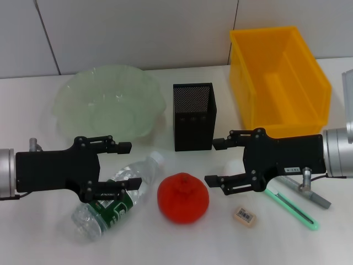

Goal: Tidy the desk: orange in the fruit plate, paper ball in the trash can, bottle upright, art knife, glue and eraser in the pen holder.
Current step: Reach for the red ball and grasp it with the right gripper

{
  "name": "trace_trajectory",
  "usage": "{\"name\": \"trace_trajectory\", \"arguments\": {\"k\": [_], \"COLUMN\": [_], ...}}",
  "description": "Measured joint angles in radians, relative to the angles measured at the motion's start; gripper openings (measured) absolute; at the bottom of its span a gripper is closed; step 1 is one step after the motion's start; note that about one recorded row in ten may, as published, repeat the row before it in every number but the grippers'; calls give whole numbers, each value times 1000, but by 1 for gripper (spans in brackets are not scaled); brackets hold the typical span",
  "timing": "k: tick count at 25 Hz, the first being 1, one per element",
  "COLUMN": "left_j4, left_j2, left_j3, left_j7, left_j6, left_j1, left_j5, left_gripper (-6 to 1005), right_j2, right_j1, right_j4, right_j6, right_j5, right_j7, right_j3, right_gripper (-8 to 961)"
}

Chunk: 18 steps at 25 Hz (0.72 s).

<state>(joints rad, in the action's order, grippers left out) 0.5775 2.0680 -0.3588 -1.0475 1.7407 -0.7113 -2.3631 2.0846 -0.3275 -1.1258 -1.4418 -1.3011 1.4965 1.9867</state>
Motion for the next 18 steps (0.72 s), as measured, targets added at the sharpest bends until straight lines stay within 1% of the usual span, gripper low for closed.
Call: {"name": "trace_trajectory", "arguments": {"k": [18], "left_j4": [-2], "left_j2": [1], "left_j3": [0], "left_j7": [-5], "left_j6": [-11], "left_j1": [1], "left_j5": [8], "left_gripper": [767], "right_j2": [1], "right_j1": [9], "right_j4": [3], "right_j6": [-1], "right_j5": [7], "right_j7": [-1], "right_j3": [-3], "right_gripper": [809]}}
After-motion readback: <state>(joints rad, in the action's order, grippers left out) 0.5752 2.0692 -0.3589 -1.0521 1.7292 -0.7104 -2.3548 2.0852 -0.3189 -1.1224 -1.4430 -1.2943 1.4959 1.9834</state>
